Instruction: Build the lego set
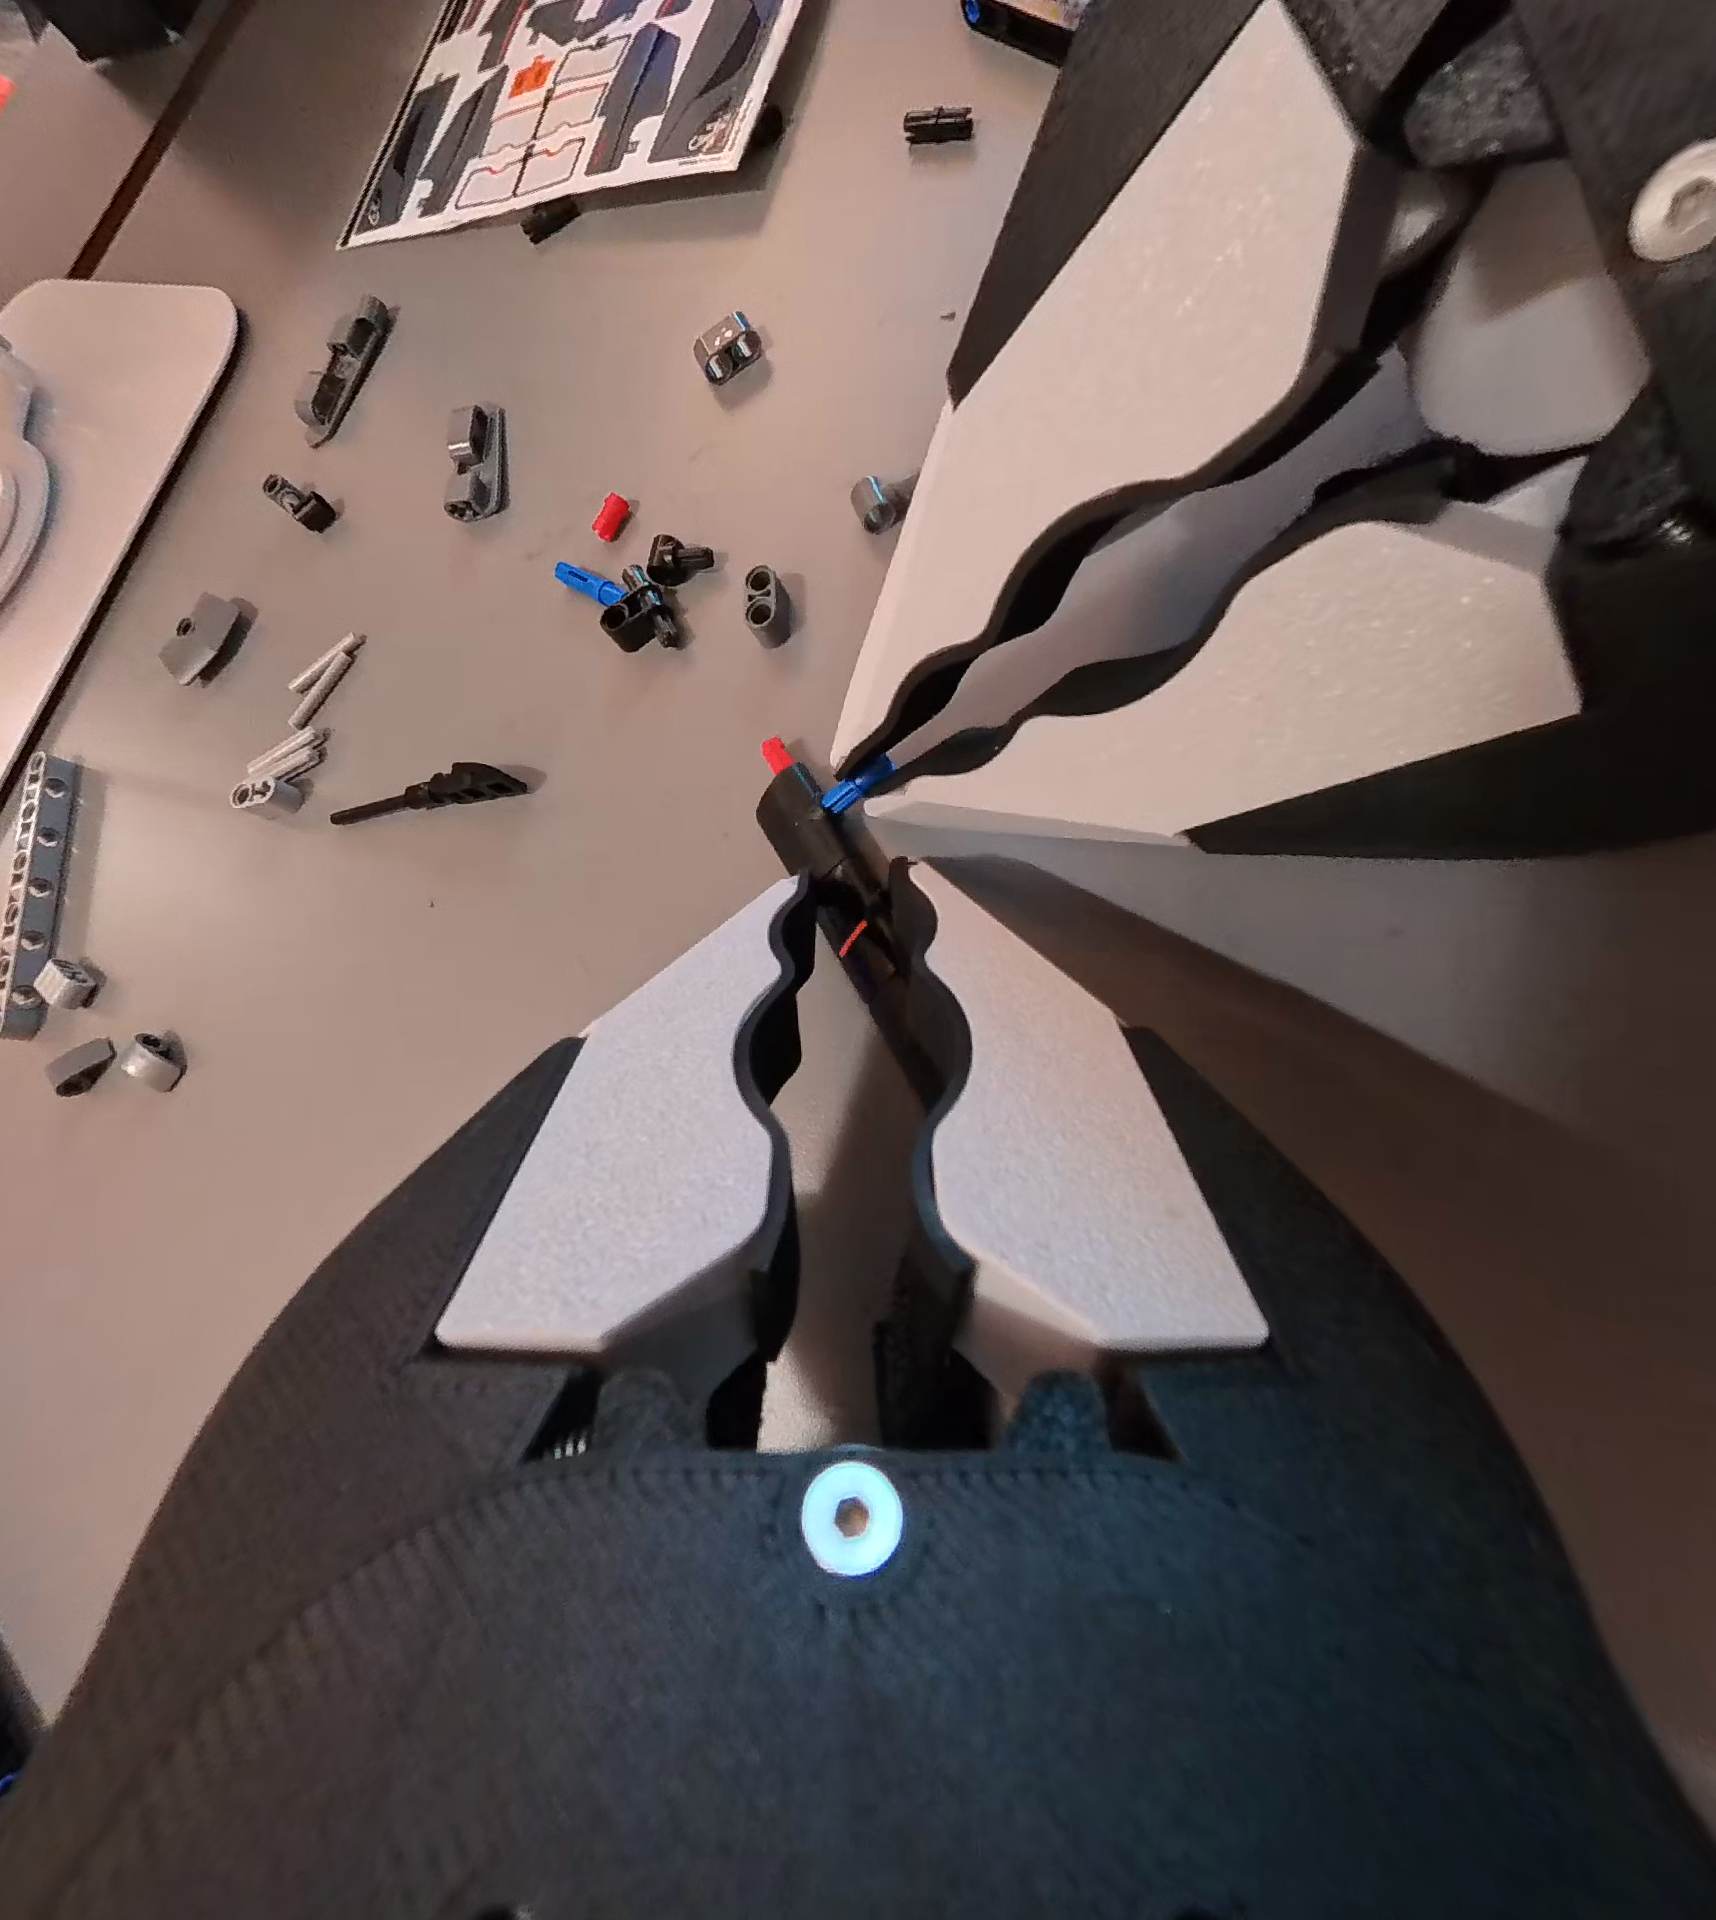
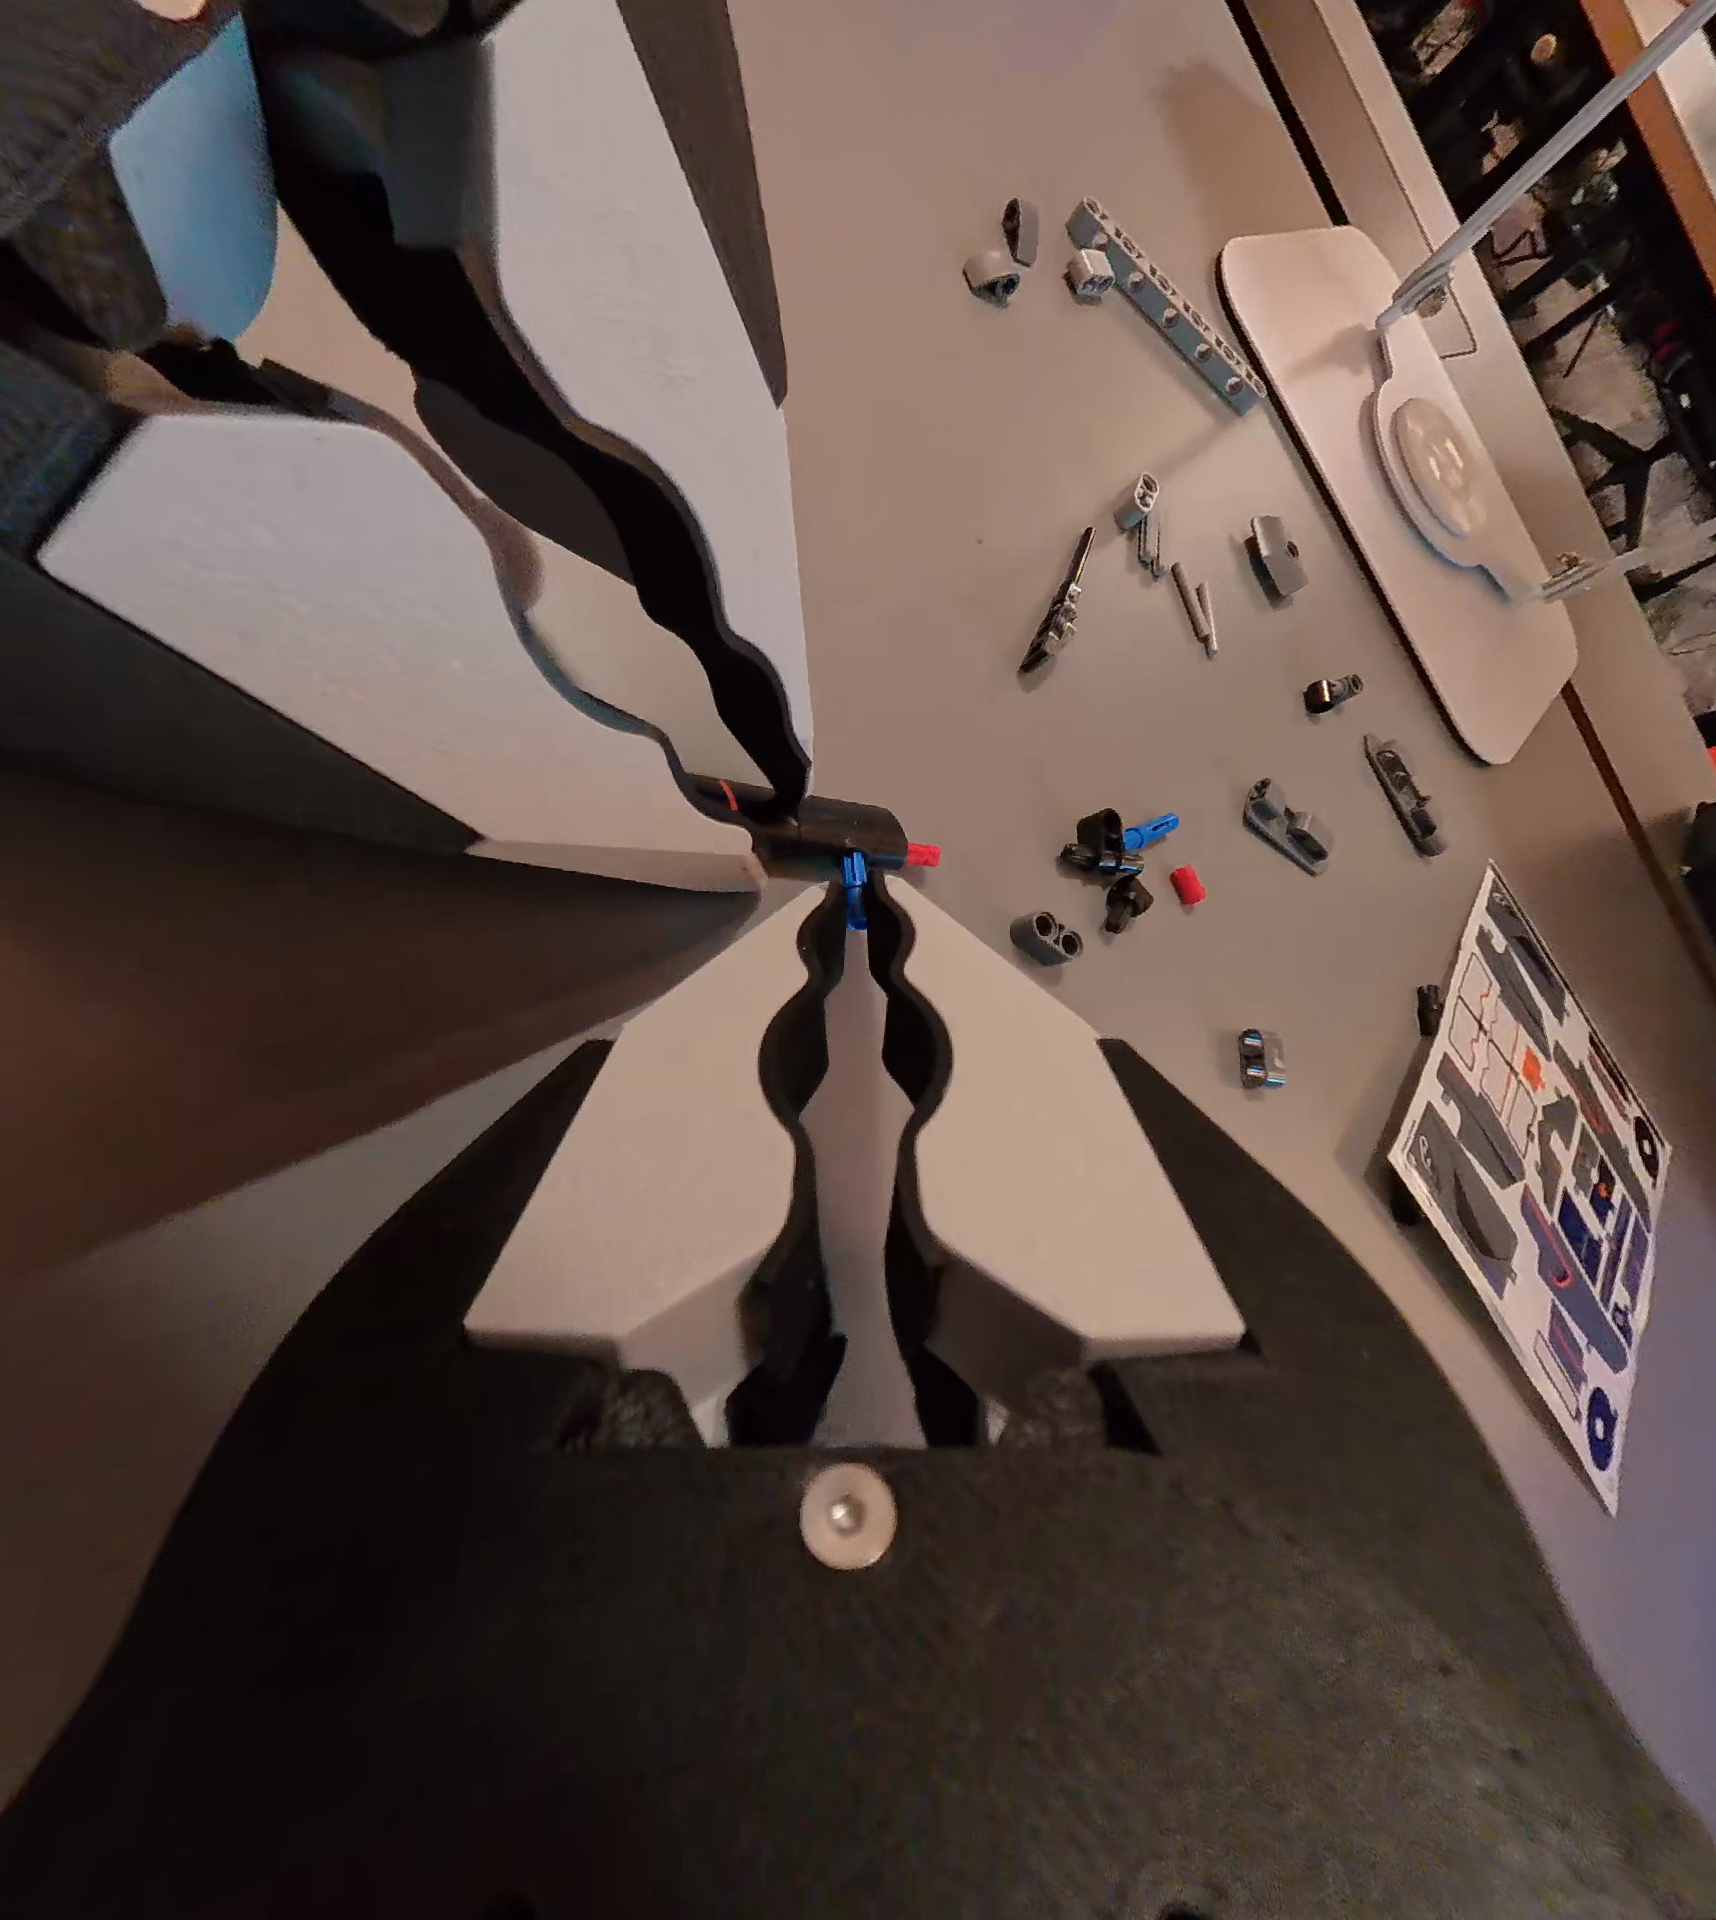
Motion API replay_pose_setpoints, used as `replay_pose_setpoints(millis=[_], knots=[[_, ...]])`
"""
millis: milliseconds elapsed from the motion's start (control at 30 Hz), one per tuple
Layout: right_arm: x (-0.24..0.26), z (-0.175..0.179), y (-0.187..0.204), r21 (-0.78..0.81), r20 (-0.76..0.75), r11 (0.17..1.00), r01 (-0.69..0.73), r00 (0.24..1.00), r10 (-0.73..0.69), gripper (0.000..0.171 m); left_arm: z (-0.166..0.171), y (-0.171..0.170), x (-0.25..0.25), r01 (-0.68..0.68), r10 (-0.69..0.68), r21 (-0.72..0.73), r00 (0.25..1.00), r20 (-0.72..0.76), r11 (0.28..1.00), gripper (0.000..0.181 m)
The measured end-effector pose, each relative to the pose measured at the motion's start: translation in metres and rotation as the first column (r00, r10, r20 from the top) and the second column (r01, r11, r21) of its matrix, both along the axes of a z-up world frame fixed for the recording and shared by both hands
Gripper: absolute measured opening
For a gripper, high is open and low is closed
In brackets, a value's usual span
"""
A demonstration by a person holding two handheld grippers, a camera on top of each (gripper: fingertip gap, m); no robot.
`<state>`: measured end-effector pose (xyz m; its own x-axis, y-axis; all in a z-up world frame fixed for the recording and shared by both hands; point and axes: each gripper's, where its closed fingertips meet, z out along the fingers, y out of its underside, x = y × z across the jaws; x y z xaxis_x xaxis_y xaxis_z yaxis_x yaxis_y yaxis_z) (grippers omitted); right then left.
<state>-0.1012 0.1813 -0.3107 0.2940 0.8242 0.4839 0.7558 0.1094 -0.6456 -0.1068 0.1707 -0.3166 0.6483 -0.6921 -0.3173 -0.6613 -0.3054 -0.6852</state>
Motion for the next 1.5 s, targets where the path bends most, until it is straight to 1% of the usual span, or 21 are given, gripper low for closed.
replay_pose_setpoints(millis=[233, 400, 533, 667, 833, 967, 1300, 1500], knots=[[0.0001, -0.0001, 0.0006, -0.114, -0.008, 0.993, -0.040, 0.999, 0.039, 0.001, 0.0000, 0.0001, 0.0003, 0.008, -0.008, 0.021, 1.000, -0.022, 1.000, 0.011], [-0.0009, 0.0005, 0.0019, -0.248, -0.060, 0.967, -0.053, 0.997, 0.040, 0.000, 0.0001, 0.0008, 0.0004, 0.018, -0.015, 0.053, 0.998, -0.053, 0.998, 0.012], [-0.0012, 0.0005, 0.0023, -0.291, -0.059, 0.954, -0.070, 0.997, 0.055, 0.000, 0.0002, 0.0012, 0.0005, 0.024, -0.020, 0.069, 0.997, -0.069, 0.997, 0.011], [-0.0016, 0.0004, 0.0029, -0.313, -0.068, 0.946, -0.090, 0.995, 0.072, 0.000, 0.0002, 0.0016, 0.0007, 0.029, -0.022, 0.086, 0.996, -0.085, 0.996, 0.011], [-0.0021, -0.0001, 0.0028, -0.296, -0.079, 0.950, -0.094, 0.994, 0.073, 0.000, 0.0002, 0.0017, 0.0008, 0.031, -0.021, 0.098, 0.995, -0.097, 0.995, 0.011], [-0.0023, 0.0000, 0.0028, -0.287, -0.051, 0.954, -0.092, 0.995, 0.081, 0.000, 0.0004, 0.0018, 0.0009, 0.035, -0.022, 0.113, 0.993, -0.113, 0.993, 0.011], [-0.0035, 0.0002, 0.0035, -0.394, 0.004, 0.918, -0.042, 0.999, 0.048, 0.000, 0.0004, 0.0022, 0.0012, 0.045, -0.026, 0.136, 0.990, -0.138, 0.990, 0.010], [-0.0046, 0.0009, 0.0040, -0.381, -0.009, 0.924, -0.021, 1.000, 0.019, 0.000, 0.0006, 0.0026, 0.0015, 0.047, -0.024, 0.149, 0.988, -0.150, 0.988, 0.010]])
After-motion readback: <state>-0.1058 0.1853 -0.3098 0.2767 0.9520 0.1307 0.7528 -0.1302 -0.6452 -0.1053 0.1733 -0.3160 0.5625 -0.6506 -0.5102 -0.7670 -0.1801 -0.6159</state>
